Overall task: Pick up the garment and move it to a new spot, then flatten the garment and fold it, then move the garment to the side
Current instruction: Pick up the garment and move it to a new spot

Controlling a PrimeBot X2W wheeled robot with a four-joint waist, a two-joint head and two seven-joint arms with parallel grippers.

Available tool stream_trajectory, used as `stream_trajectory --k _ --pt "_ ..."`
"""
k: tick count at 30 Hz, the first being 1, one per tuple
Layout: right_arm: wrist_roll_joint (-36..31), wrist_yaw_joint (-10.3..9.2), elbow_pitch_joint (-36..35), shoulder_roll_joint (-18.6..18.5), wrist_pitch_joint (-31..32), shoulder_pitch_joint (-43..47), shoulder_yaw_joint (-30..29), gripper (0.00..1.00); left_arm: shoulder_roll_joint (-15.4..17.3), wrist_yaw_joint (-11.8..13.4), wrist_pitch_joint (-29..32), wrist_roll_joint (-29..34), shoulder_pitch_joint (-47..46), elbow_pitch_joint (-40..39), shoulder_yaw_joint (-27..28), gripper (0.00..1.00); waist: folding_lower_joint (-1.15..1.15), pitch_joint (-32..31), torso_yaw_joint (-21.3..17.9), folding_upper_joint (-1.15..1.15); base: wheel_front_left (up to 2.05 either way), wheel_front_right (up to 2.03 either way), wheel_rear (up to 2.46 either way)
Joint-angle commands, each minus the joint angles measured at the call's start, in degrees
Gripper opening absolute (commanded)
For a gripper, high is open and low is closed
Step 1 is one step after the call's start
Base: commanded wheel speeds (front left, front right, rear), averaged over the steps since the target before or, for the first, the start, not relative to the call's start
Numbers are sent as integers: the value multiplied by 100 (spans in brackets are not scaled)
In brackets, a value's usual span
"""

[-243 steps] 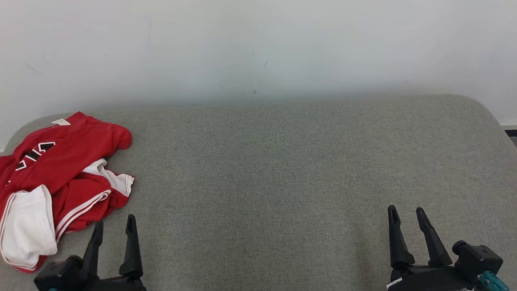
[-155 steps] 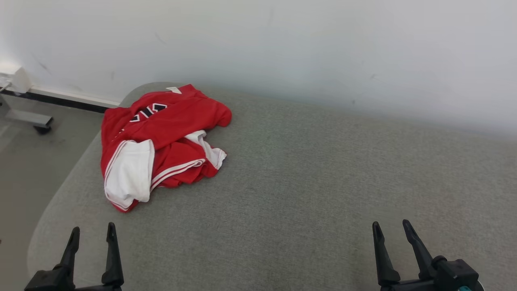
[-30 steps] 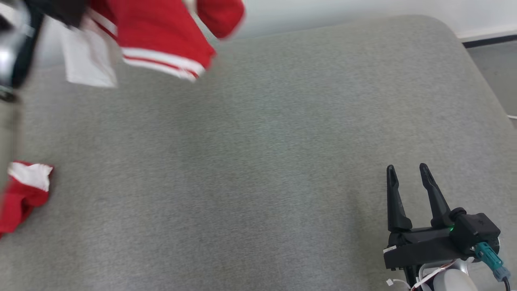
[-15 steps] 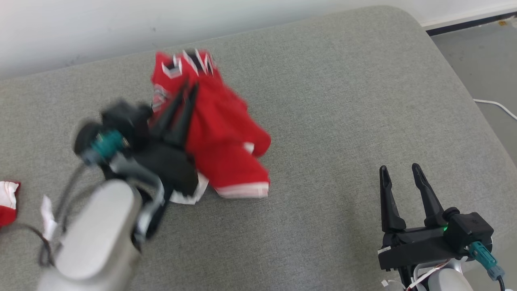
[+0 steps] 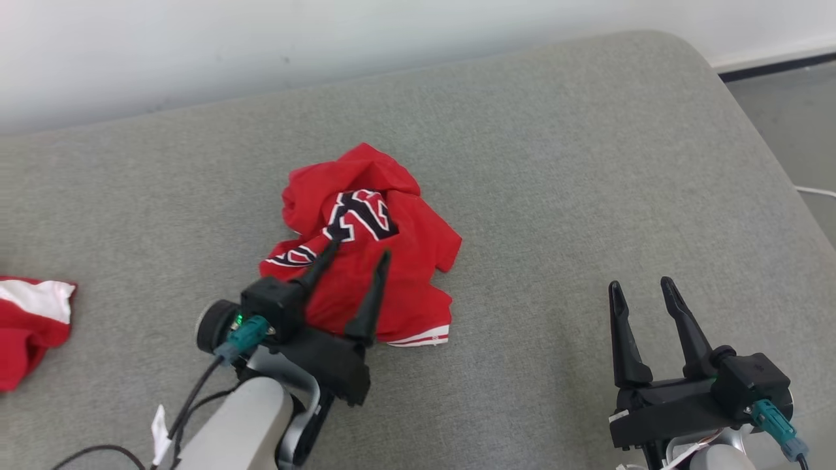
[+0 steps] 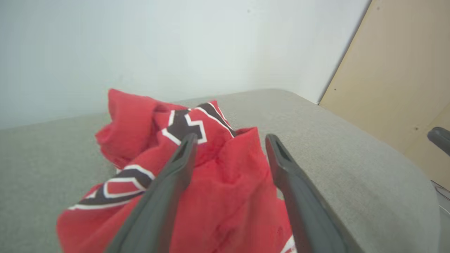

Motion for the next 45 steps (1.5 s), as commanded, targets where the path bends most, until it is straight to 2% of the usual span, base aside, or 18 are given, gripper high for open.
stream_trajectory --k 1,10,15,21,31,45 --pt "-40 6 -30 2 -3 64 -10 100 22 62 -61 85 -41 -89 129 100 0 -206 204 0 0 0 0" --pt "-163 5 -116 3 -2 279 -26 100 278 283 -72 425 614 -987 1126 100 0 -633 566 0 0 0 0" --pt "-220 6 -189 2 -2 401 -31 100 540 416 -74 706 1400 -1627 1934 100 0 -810 795 0 0 0 0" --pt "-258 6 -199 2 -3 499 -23 100 617 487 -75 861 2306 -2044 2596 100 0 -969 947 0 0 0 0" --pt "-329 6 -172 2 -3 732 -52 100 363 159 -75 925 3393 -2282 3081 100 0 -1108 1119 0 0 0 0" --pt "-283 6 -48 2 -3 807 -46 100 -167 -286 -75 1221 3485 -2072 3534 100 0 -1095 1205 0 0 0 0"
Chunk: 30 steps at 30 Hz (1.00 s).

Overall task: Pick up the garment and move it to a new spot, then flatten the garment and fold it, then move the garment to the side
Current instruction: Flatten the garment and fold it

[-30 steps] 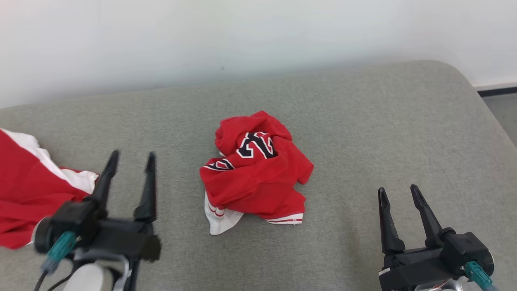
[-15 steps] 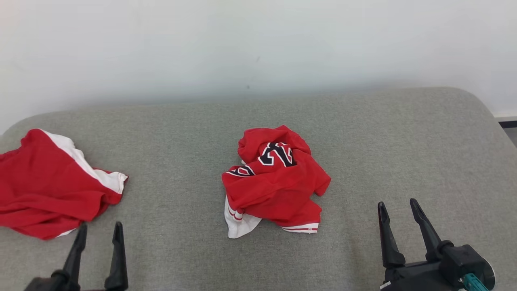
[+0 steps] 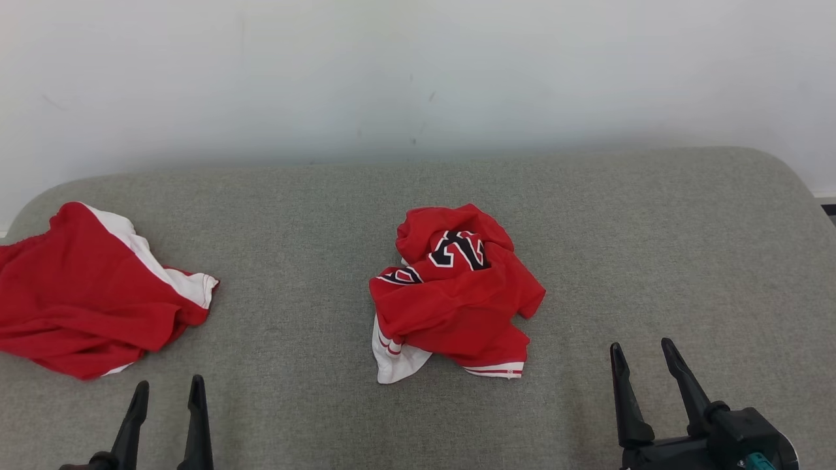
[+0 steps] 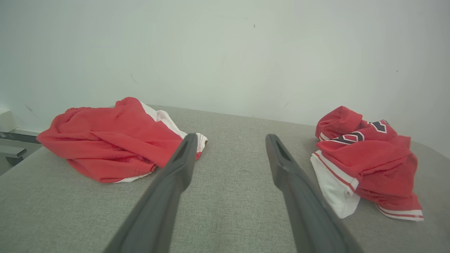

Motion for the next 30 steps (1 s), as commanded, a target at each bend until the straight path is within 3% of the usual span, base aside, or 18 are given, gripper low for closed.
stream_trajectory --k 1,9,17,30 --pt "16 6 15 2 -1 -3 13 100 -72 -57 -5 87 -28 40 66 100 0 3 -3 0 0 0 0" --pt "0 7 34 2 -1 -26 45 100 -215 -235 -5 242 -92 152 188 100 0 20 -54 0 0 0 0" --pt "31 7 50 2 -1 -200 123 100 -299 -442 -5 380 -604 427 -71 100 0 260 -315 0 0 0 0" --pt "168 7 11 2 -1 -490 145 100 -340 -573 -5 421 -1763 1725 -1217 100 0 949 -1004 0 0 0 0"
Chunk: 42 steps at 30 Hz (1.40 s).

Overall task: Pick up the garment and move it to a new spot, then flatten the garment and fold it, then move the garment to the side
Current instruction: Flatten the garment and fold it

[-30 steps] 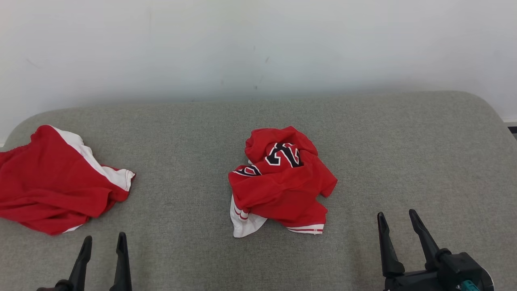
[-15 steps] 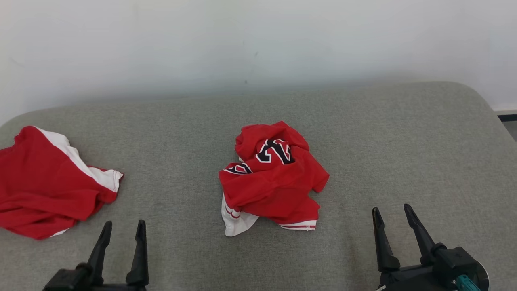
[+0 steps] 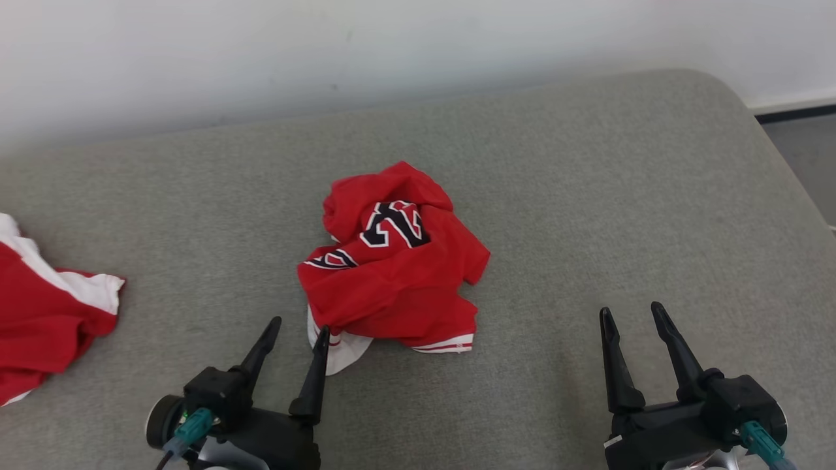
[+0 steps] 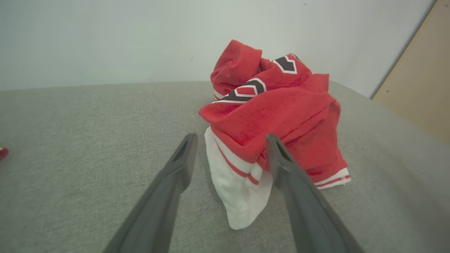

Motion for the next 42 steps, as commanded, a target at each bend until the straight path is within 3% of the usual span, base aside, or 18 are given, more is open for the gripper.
stream_trajectory --k 1,11,12,13,20,29,34,42 --pt "64 7 -22 3 -2 -66 -7 100 30 14 -4 -27 -136 159 -87 100 -1 314 -306 -1 0 0 0" --pt "115 7 -27 3 -1 -205 -14 100 200 9 -4 -234 -525 1212 -388 100 -1 538 -616 -1 0 0 0" --pt "112 7 -20 3 -2 -206 -14 100 189 9 -4 -256 -567 1279 -384 67 -1 535 -622 -1 0 0 0" --pt "105 7 -15 3 -1 -202 -27 100 179 9 -3 -250 -612 1340 -376 0 -1 527 -619 -1 0 0 0" --pt "21 7 -1 1 -1 -81 -118 100 171 26 -4 -182 -777 1170 -43 0 -1 338 -409 -1 0 0 0" --pt "28 7 87 2 -2 139 -97 100 687 264 -4 437 -577 -79 449 0 -1 -143 213 -1 0 0 0" --pt "71 6 105 3 -1 242 -83 100 942 387 41 731 -52 -827 369 0 -1 -303 588 -1 0 0 0" --pt "77 7 140 1 -1 211 -44 100 535 372 148 504 923 -883 -31 0 -1 -302 823 -1 0 0 0"
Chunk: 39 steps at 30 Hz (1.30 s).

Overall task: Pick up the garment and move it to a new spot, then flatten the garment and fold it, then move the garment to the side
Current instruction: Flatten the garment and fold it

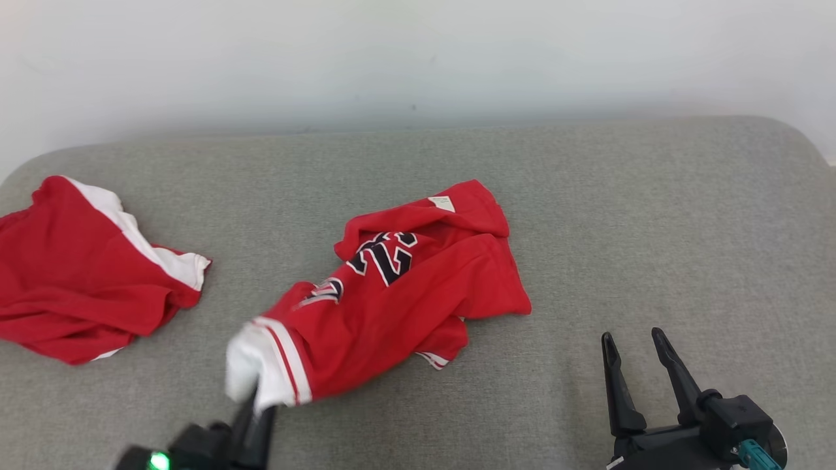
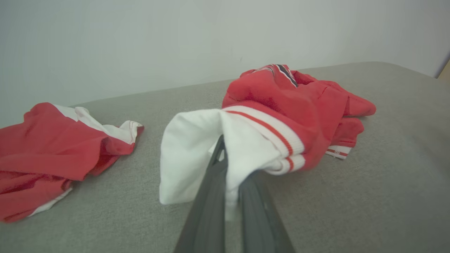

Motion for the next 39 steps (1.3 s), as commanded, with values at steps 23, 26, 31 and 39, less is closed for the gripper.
stream_trajectory --k 23,26,31,39 --pt "-100 7 30 1 -1 113 -206 100 -454 161 -178 -308 709 -416 181 100 1 -192 290 0 0 0 0" --pt "-110 7 40 1 -1 137 -205 100 -453 203 -176 -415 744 -877 420 100 1 -231 319 0 0 0 0" --pt "-121 6 86 1 -1 121 -144 100 -388 292 -176 -463 689 -1188 809 100 1 -296 277 0 0 0 0" --pt "-118 6 131 0 -1 148 -146 100 -357 260 -177 -634 609 -944 1334 100 1 -354 121 0 0 0 0"
